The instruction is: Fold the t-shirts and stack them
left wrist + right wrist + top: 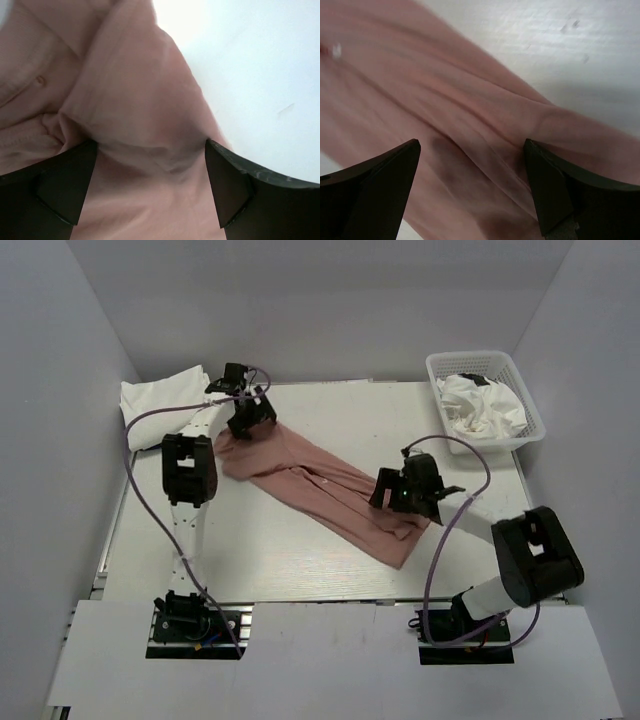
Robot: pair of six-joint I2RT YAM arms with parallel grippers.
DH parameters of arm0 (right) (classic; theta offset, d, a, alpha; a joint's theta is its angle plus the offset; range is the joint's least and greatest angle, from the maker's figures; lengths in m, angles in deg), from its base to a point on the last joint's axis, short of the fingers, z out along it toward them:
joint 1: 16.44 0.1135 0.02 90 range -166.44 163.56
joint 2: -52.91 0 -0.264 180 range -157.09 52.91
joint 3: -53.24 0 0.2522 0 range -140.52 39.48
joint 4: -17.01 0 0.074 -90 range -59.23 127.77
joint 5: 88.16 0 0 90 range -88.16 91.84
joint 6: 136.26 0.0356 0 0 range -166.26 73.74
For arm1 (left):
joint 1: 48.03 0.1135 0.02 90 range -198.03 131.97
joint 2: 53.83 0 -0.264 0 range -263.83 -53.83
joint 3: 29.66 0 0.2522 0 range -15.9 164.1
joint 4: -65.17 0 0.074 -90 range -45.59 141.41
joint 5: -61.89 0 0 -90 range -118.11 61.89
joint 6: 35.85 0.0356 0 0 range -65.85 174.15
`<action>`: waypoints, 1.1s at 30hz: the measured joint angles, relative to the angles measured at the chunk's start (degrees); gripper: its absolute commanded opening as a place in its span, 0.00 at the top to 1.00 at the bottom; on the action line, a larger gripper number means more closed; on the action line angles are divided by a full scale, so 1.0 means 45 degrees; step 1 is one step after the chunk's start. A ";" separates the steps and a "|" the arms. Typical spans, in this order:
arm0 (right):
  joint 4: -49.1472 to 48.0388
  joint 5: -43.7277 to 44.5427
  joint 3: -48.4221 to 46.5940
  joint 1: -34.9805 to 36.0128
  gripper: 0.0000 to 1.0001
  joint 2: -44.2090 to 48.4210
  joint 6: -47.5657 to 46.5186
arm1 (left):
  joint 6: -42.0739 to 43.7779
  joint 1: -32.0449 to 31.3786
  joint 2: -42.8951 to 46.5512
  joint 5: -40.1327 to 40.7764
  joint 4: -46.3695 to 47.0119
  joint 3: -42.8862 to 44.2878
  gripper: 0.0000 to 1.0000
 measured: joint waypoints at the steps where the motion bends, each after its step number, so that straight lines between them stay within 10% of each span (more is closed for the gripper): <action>1: -0.0015 0.0024 0.0306 0.0301 0.10 0.0321 0.0146 | 0.0102 0.0000 -0.1001 -0.0321 -0.0301 0.1744 0.00; 6: 0.0136 0.0233 0.2317 0.3099 0.10 0.2608 0.1064 | -0.0170 -0.0024 -0.4284 -0.2438 0.0899 0.6703 0.00; 16: 0.2419 -0.0486 0.3293 0.7664 0.10 0.5314 0.1209 | -0.2652 -0.0466 -0.5833 -0.5921 0.6295 0.6907 0.00; 33: 0.0024 -0.3138 0.2069 0.9884 0.10 0.2195 -0.2331 | -0.0607 -0.2769 -0.6751 -0.4930 0.9729 0.7121 0.00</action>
